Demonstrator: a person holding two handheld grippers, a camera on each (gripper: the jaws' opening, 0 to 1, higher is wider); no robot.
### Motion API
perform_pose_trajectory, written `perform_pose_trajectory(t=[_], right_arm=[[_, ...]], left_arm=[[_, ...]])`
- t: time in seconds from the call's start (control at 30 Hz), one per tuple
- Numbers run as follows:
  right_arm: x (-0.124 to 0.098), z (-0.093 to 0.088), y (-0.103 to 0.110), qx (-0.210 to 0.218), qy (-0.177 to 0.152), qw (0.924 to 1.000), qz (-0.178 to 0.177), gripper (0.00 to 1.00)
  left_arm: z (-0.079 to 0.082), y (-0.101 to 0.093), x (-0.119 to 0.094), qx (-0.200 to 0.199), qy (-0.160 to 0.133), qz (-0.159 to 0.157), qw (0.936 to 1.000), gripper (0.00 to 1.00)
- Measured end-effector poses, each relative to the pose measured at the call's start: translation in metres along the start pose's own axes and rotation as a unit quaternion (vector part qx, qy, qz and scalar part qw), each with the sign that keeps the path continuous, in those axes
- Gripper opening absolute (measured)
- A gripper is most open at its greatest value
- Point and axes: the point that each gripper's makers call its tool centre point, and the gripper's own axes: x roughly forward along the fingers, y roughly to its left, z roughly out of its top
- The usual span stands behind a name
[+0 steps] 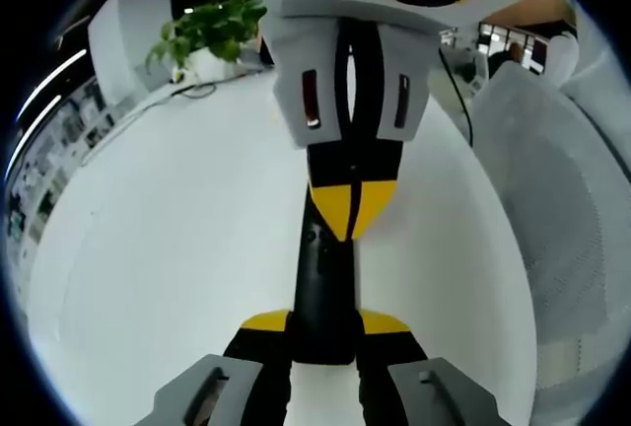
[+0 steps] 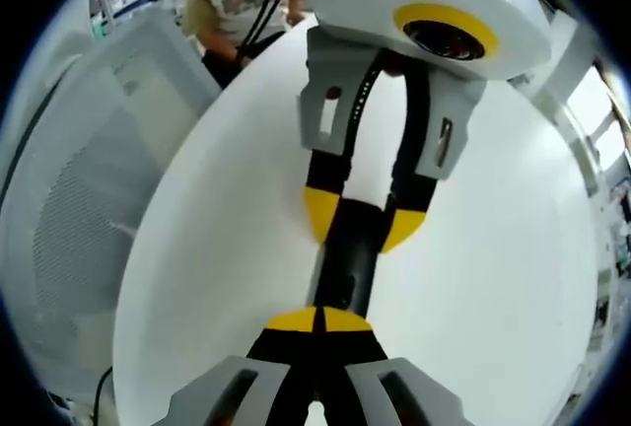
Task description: Press the specified remote control buttons in sequence, fully releasing each button before pressing the next.
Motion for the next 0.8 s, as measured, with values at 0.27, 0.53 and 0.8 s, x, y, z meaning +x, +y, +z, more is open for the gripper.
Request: perform_pose_trajectory(t=[0.27, 0.53, 0.8], right_arm=[[-0.004, -0.003, 0.0, 0.0, 0.003, 1.0, -0.006, 0.0], [-0.016, 0.001, -0.002, 0.007, -0.009, 0.9998, -0.018, 0.0], [-0.028, 0.007, -0.008, 0.004, -0.016, 0.9993, -0.033, 0.0]], left_arm=[[0.0, 0.0, 0.0, -0.001, 0.0, 0.002, 1.0, 0.23], [0.0, 0.0, 0.0, -0.001, 0.001, 0.002, 1.0, 0.23], [0.0, 0.0, 0.0, -0.001, 0.002, 0.003, 1.0, 0.23]])
